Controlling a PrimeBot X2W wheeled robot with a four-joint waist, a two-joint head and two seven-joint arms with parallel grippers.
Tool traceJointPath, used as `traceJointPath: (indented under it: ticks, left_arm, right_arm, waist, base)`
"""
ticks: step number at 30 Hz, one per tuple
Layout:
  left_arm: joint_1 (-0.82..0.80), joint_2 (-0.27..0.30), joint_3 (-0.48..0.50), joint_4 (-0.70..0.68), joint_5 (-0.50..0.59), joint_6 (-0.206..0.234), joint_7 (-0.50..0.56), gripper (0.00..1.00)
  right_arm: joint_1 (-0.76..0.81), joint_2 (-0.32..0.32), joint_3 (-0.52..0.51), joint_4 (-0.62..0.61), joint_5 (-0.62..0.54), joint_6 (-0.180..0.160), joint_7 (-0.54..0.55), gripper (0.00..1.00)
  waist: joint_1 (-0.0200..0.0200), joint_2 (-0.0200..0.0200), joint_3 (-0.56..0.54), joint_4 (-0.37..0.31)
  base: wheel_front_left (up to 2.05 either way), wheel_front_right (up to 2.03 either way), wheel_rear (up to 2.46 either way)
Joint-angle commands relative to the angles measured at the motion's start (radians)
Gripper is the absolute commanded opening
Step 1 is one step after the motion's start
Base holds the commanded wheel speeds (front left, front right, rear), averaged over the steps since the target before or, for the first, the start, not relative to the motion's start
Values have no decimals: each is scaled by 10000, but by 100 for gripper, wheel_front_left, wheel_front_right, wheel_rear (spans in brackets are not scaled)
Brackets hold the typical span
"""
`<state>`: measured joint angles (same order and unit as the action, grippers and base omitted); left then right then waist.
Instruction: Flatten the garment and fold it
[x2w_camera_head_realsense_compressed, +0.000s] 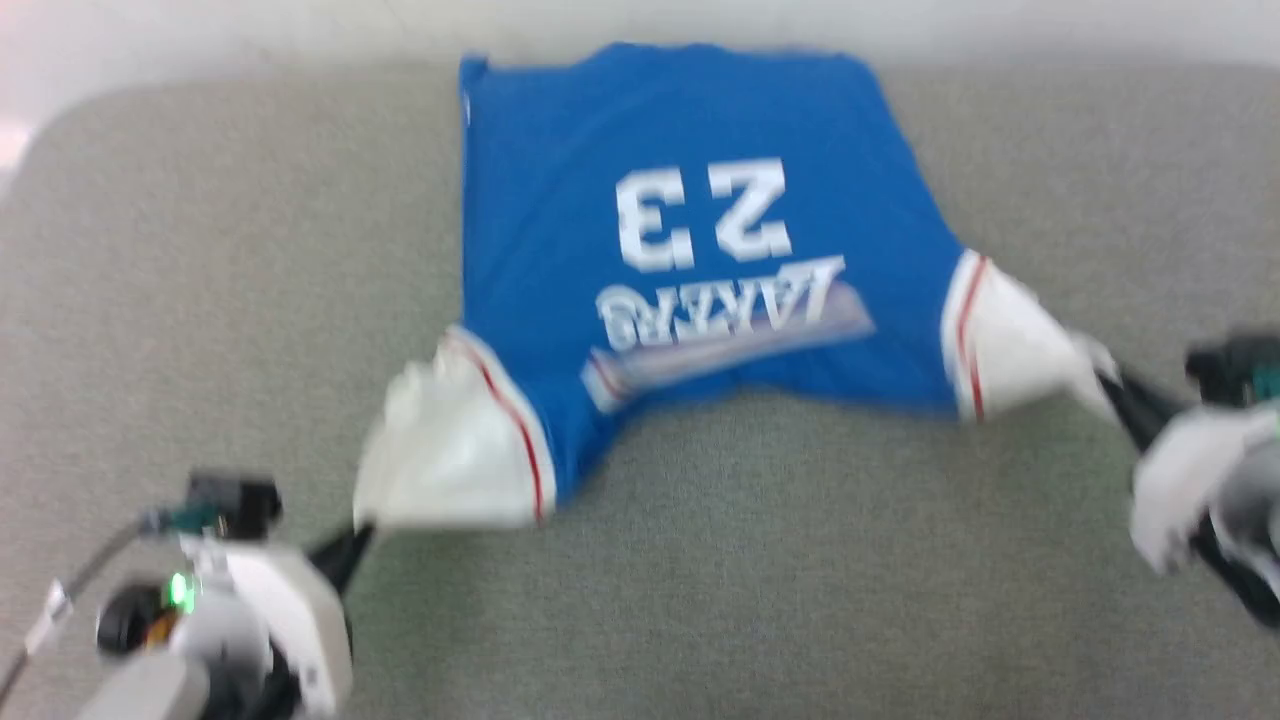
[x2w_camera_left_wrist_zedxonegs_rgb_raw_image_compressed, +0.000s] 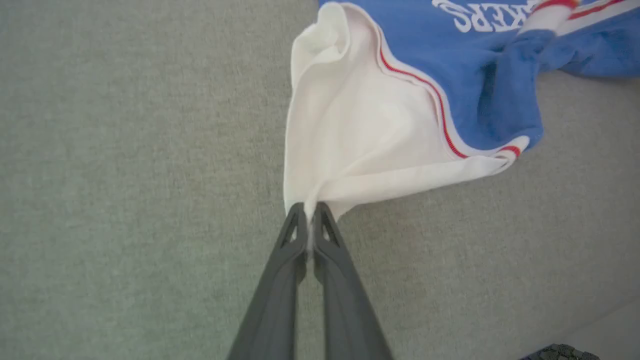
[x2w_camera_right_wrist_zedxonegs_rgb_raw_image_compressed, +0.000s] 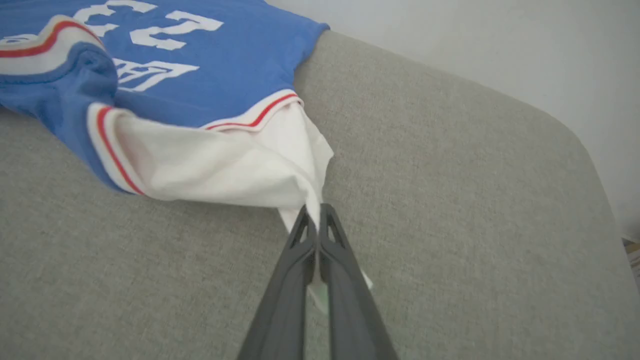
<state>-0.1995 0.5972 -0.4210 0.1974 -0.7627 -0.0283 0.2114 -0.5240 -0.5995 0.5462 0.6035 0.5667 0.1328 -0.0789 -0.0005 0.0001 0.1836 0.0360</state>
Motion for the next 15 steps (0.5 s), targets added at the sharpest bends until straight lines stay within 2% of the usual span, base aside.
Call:
traceJointPath:
  ticks: [1,6,15]
  left_arm:
    - [619,266,-9,-427,-126,278,321,0]
    - [1716,761,35,-1161,-182,897,769,0]
    - [2948,995,210,-1536,-434,1535,826,0]
  right_arm:
    - [596,-270,-64,-246,136,-21,303,0]
    - [1936,-752,-413,-749,256,-21,992,0]
    - [3914,-705,-1194,-1812,487,-21,2334,0]
  waist:
    - [5,-1,-738,74]
    - [5,-1,-1135,103]
    - [5,-1,-1833,88]
  base:
    - [0,0,0]
    - [0,0,0]
    - [0,0,0]
